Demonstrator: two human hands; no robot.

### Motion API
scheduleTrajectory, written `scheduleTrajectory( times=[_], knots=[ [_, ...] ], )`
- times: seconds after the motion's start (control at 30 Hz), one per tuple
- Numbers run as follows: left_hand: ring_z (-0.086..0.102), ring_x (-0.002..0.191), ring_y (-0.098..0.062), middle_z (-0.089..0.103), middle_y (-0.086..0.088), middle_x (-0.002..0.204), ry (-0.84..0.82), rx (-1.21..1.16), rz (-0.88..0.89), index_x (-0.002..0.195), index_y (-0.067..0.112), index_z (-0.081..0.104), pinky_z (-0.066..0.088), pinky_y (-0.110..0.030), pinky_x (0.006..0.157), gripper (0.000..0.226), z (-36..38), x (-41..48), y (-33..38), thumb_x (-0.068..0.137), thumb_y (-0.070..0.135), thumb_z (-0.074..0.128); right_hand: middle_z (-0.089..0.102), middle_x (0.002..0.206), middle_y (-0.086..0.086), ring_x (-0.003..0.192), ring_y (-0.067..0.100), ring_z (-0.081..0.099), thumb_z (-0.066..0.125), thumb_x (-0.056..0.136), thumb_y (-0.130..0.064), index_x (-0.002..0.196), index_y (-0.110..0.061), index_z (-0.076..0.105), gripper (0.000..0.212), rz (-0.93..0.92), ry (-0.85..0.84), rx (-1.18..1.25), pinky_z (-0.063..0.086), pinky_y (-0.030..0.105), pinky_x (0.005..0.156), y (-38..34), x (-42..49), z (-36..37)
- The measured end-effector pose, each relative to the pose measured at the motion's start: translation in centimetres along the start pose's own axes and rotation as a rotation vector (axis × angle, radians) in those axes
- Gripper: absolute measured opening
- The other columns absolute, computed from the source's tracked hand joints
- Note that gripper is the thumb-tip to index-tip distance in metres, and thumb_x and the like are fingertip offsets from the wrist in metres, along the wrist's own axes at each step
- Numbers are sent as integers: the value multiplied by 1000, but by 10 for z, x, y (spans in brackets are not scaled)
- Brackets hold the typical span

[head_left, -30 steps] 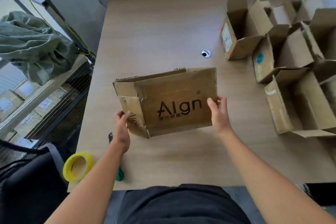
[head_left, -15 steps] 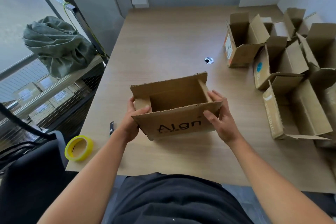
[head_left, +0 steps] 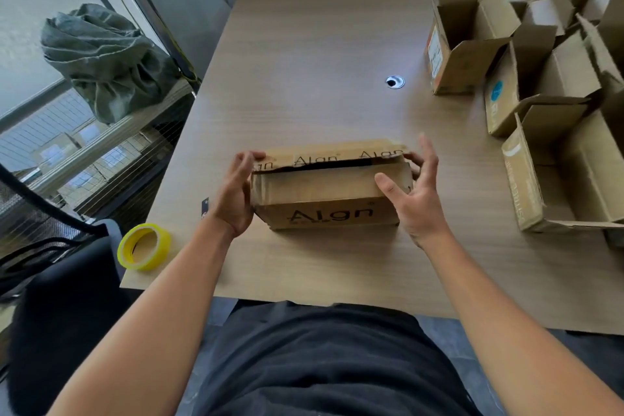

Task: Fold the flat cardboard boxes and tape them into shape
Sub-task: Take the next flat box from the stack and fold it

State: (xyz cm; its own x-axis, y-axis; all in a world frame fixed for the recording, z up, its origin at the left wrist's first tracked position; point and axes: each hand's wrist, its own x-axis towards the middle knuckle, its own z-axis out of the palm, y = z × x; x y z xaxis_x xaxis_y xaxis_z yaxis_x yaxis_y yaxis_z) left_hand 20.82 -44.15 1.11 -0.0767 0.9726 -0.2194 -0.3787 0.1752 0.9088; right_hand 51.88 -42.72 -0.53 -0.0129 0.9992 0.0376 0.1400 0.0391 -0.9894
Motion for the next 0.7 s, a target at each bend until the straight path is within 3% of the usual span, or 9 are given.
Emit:
scheduleTrajectory(
  times=[0.07, 0.13, 0.23, 0.33, 0.4, 0.5, 0.57, 0.63, 0.7],
  knots=[
    [57, 102, -21, 62, 2, 110, 73, 95, 54, 105, 24, 59, 54, -30, 77, 12, 3, -1, -8, 103, 14, 53, 39, 138, -11, 122, -22, 38, 76, 91, -32, 150, -43, 33, 73, -6, -64, -102, 32, 2, 103, 0, -1, -6],
    [62, 105, -23, 62, 1, 118, 99, 107, 25, 121, 27, 53, 57, -33, 80, 27, 6, -4, -10, 102, 8, 52, 42, 130, -8, 122, -12, 44, 72, 92, -38, 142, -41, 47, 57, -10, -88, -158, 34, 14, 111, -2, -2, -11],
    [65, 116, -27, 60, -4, 135, 123, 51, -202, 148, 36, 37, 60, -42, 82, 57, 5, -17, -11, 97, 27, 62, 41, 135, -8, 128, 4, 44, 63, 90, -49, 134, -52, 48, 47, 109, -115, -132, 37, 35, 116, -5, 0, -18],
    [64, 105, -26, 61, -12, 133, 76, 142, -396, 146, 21, 46, 59, -39, 70, 77, 10, -30, -16, 79, 54, 70, 25, 157, -16, 149, 16, 26, 56, 100, -43, 148, -57, 32, 56, 356, -174, -24, 25, 47, 122, 5, -4, -20],
    [66, 95, -22, 64, -11, 122, 87, 166, -432, 142, 15, 50, 58, -36, 66, 89, 15, -34, -18, 70, 63, 71, 30, 163, -8, 147, 12, 29, 54, 103, -40, 153, -53, 26, 59, 477, -199, 67, 19, 43, 123, 15, -15, -18],
    [68, 89, -20, 66, -10, 117, 102, 228, -435, 139, 17, 52, 57, -35, 62, 90, 21, -35, -22, 67, 69, 69, 55, 144, -9, 133, 13, 52, 56, 101, -43, 153, -43, 32, 58, 533, -118, 92, 36, 44, 118, 25, -28, -19],
    [66, 97, -23, 63, -15, 127, 55, 266, -456, 140, 22, 51, 57, -36, 64, 86, 23, -40, -28, 72, 72, 64, 50, 147, -15, 137, 9, 47, 55, 100, -46, 154, -40, 33, 59, 493, -48, -9, 36, 39, 118, 26, -33, -26],
    [65, 102, -24, 61, -15, 133, 34, 289, -454, 142, 23, 48, 59, -37, 68, 83, 22, -42, -36, 76, 71, 60, 34, 151, -35, 139, -11, 32, 53, 102, -46, 156, -45, 26, 60, 405, -44, -107, 28, 26, 118, 26, -37, -31],
    [64, 110, -29, 60, -16, 136, 64, 217, -474, 144, 21, 47, 61, -50, 79, 84, 20, -39, -42, 75, 66, 65, 18, 145, -53, 132, -30, 18, 49, 105, -45, 156, -49, 18, 61, 287, -55, -265, 20, 10, 109, 24, -39, -33]
  ],
)
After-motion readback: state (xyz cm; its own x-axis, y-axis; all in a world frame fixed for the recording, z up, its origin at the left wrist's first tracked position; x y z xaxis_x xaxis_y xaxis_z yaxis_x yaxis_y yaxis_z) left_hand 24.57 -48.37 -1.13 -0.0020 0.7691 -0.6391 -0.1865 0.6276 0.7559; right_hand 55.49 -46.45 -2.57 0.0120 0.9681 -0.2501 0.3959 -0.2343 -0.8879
